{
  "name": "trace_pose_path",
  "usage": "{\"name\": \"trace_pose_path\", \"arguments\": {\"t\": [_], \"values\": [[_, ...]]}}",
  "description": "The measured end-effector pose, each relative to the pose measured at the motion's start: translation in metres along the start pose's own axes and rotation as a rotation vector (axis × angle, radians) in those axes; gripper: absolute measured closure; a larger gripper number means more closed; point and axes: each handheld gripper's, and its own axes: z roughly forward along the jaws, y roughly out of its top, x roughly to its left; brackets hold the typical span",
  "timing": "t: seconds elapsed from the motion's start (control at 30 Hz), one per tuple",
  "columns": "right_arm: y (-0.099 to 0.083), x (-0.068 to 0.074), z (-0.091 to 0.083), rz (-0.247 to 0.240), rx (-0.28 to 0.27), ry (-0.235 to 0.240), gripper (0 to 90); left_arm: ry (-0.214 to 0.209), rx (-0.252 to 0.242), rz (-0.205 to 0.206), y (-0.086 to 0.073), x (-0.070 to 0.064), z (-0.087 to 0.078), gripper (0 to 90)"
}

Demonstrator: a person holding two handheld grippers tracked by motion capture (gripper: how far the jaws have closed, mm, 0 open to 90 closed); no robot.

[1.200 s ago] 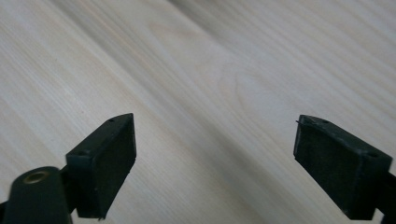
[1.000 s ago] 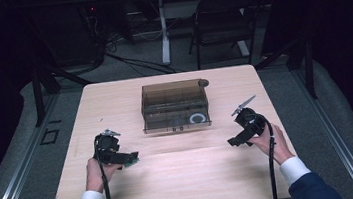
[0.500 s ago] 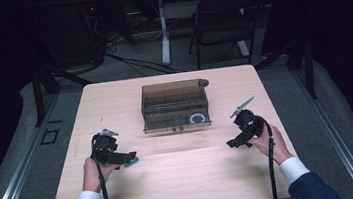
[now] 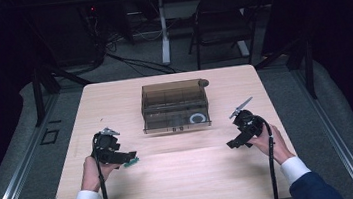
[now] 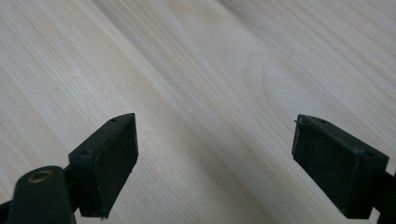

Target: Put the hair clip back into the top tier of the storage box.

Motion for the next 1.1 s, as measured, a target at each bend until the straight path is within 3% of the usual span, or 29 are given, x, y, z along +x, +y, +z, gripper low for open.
{"name": "trace_pose_path", "arguments": {"t": [0.23, 0.5, 0.73, 1.07, 1.1], "values": [[-0.001, 0.000, -0.001, -0.008, 0.013, -0.010, 14.3, -0.015, 0.041, 0.051, 0.001, -0.004, 0.005, 35.6], [-0.001, -0.001, -0.002, -0.015, 0.026, -0.010, 14.8, -0.021, 0.089, 0.078, -0.001, -0.003, 0.009, 48.9], [-0.001, -0.001, 0.000, -0.006, 0.025, -0.009, 14.9, 0.005, 0.153, 0.116, -0.003, -0.002, 0.015, 58.4], [-0.001, -0.001, 0.000, -0.012, 0.037, -0.006, 15.1, -0.027, 0.203, 0.152, -0.002, -0.001, 0.024, 67.3], [-0.002, 0.001, 0.002, 0.018, 0.002, 0.002, 15.1, -0.022, 0.206, 0.156, -0.002, -0.001, 0.024, 68.1]]}}
